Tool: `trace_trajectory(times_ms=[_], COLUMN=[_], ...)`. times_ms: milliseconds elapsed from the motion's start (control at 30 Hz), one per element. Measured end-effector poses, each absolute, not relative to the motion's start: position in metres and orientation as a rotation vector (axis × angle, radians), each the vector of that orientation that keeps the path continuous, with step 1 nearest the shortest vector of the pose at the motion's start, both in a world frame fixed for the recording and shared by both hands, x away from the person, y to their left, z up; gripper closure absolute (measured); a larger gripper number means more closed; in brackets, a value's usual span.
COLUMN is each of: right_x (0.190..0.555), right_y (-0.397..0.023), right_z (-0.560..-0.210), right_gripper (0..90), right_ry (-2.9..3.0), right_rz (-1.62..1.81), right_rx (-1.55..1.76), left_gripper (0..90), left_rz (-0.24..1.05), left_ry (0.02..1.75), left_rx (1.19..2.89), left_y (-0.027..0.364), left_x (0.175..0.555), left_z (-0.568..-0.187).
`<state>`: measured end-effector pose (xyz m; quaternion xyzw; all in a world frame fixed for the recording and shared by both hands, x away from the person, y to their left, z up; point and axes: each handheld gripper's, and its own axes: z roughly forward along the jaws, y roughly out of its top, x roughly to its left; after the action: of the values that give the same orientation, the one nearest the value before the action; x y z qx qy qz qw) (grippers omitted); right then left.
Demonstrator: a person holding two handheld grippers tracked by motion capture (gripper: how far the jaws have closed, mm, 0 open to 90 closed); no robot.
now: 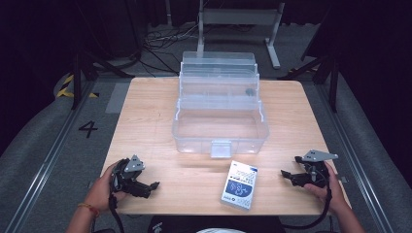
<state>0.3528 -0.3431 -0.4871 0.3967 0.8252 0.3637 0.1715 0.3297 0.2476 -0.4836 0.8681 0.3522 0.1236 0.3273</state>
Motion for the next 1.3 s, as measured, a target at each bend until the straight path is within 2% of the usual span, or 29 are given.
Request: trace_trajectory(times_ms=[267,533,600,733,933,1033,1133,1300], right_x=[0.353,0.358,0.355,0.35,0.349,0.347,0.346,0.349], right_y=[-0.341,-0.34,-0.33,-0.311,-0.28,-0.265,-0.255,-0.245], right_z=[-0.487,-0.478,-0.472,-0.463,-0.456,-0.456,-0.458,-0.458], right_gripper=[15.0,16.5,21.4,25.4,28.1,28.6,26.9,27.2], right_ry=[2.328,2.418,2.444,2.492,2.519,2.545,2.551,2.546], right_rz=[1.025,0.917,0.871,0.889,0.899,0.906,0.912,0.913], right_rx=[1.146,1.135,1.073,1.028,0.941,0.892,0.852,0.83], left_gripper=[0.4,10.1,10.1,10.0,10.1,10.1,10.0,7.7], left_rz=[0.327,0.339,0.349,0.361,0.351,0.344,0.288,0.249], left_ry=[0.934,0.936,0.932,0.946,0.955,0.916,0.766,0.695], left_rx=[2.283,2.26,2.262,2.243,2.239,2.249,2.298,2.327], left_y=[0.231,0.221,0.22,0.22,0.22,0.221,0.221,0.21], left_x=[0.341,0.329,0.327,0.325,0.324,0.323,0.318,0.313], left_z=[-0.483,-0.481,-0.481,-0.482,-0.483,-0.483,-0.483,-0.482])
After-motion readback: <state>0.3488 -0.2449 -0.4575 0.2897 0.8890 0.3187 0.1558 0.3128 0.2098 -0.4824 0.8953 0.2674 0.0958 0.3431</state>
